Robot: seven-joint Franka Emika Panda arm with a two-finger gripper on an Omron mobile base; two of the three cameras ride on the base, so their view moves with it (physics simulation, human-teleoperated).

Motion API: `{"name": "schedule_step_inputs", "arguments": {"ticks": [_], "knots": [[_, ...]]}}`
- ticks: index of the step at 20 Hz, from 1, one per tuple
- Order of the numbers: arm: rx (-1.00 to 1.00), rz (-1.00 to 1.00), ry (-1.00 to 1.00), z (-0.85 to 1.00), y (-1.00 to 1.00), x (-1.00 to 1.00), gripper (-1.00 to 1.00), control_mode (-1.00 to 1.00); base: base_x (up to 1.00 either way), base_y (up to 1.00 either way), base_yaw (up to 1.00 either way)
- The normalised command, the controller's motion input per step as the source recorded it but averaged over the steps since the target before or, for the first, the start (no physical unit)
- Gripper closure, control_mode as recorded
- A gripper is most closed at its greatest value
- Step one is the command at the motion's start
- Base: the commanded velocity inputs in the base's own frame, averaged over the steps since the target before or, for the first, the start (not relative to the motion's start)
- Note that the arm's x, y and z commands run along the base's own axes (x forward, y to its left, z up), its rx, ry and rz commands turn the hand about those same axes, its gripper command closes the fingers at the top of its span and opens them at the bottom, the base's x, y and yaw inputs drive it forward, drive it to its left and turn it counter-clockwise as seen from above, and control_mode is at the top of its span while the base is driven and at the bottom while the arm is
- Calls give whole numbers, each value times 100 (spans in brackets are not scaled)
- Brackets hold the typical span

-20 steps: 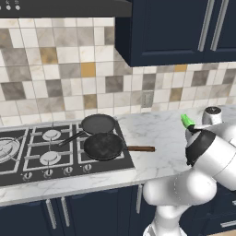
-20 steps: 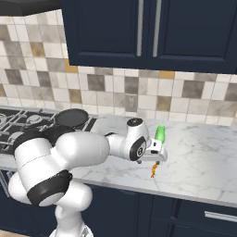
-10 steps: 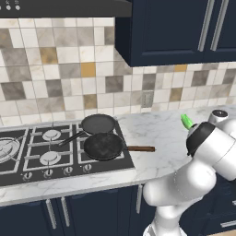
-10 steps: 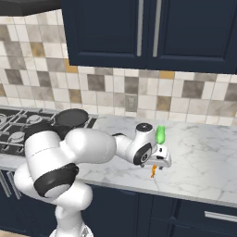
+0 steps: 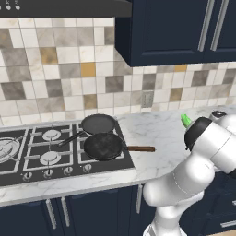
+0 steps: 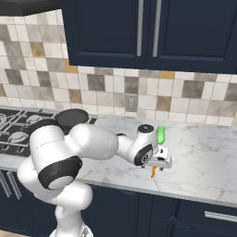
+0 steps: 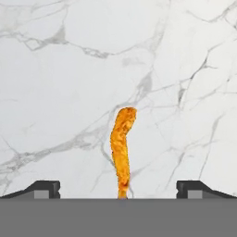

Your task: Place both pans onto different burners. Then place the corn and the shrimp on different pans.

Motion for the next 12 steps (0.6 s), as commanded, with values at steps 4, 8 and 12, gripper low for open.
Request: {"name": "schedule_step_inputs", "arguments": {"ticks": [4,8,12], "knots": [[0,0,0,-17,0,0,-100,-100,0,0,0],[0,0,0,-20,0,8,-100,-100,0,0,0],[0,0,0,-23,0,12,-100,-100,0,0,0]]}}
